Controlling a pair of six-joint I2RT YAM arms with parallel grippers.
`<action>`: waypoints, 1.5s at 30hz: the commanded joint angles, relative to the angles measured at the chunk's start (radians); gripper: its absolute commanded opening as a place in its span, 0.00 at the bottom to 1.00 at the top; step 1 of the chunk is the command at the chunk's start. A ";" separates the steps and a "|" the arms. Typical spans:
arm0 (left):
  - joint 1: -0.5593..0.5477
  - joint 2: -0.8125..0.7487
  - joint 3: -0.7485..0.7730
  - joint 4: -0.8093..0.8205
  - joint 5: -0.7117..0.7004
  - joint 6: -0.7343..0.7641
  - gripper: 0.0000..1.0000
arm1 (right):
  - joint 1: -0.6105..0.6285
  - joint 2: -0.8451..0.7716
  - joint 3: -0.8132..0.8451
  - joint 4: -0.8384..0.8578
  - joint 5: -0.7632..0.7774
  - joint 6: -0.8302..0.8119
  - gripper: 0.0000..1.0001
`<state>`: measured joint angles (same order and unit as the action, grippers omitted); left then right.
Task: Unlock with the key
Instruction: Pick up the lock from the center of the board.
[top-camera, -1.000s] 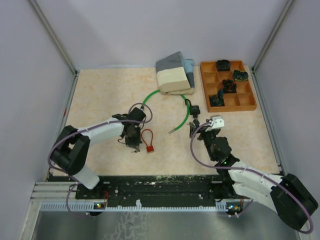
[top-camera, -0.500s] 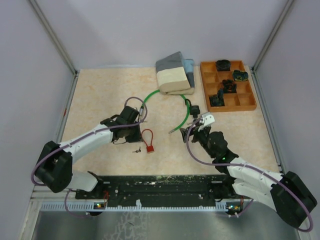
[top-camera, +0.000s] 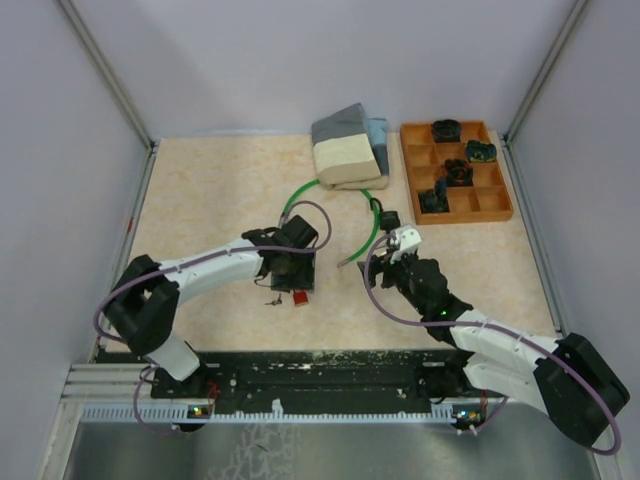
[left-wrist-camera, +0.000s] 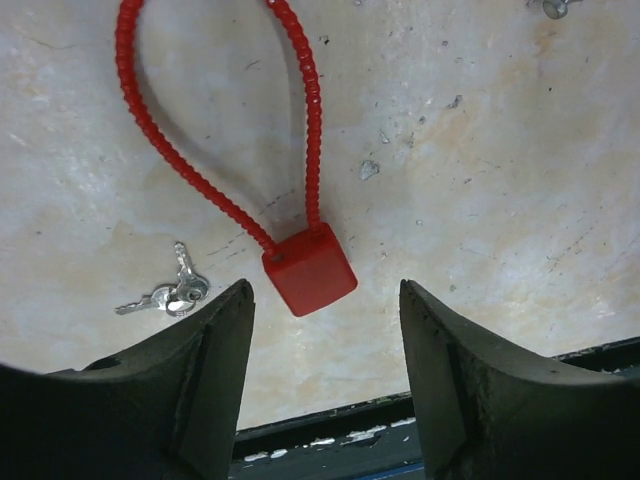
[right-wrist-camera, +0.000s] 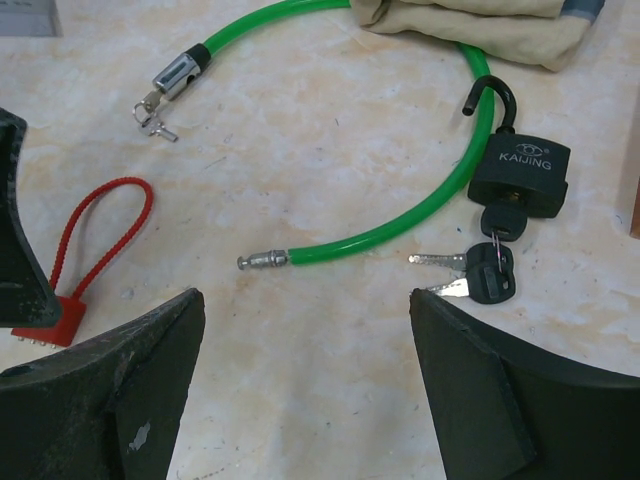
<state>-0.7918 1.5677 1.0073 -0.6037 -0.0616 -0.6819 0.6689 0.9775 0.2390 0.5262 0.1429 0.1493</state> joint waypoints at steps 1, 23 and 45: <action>-0.043 0.104 0.100 -0.110 -0.095 -0.033 0.64 | -0.005 -0.011 0.025 0.036 0.038 -0.013 0.83; -0.034 0.140 0.073 0.009 -0.031 -0.034 0.29 | -0.005 -0.029 0.026 0.026 0.033 -0.004 0.83; 0.629 -0.332 -0.496 0.854 0.859 -0.194 0.21 | 0.216 0.337 0.262 0.050 -0.126 -0.027 0.78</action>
<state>-0.2592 1.2568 0.5537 0.0612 0.5648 -0.8143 0.8318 1.2171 0.3950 0.5316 0.0628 0.1585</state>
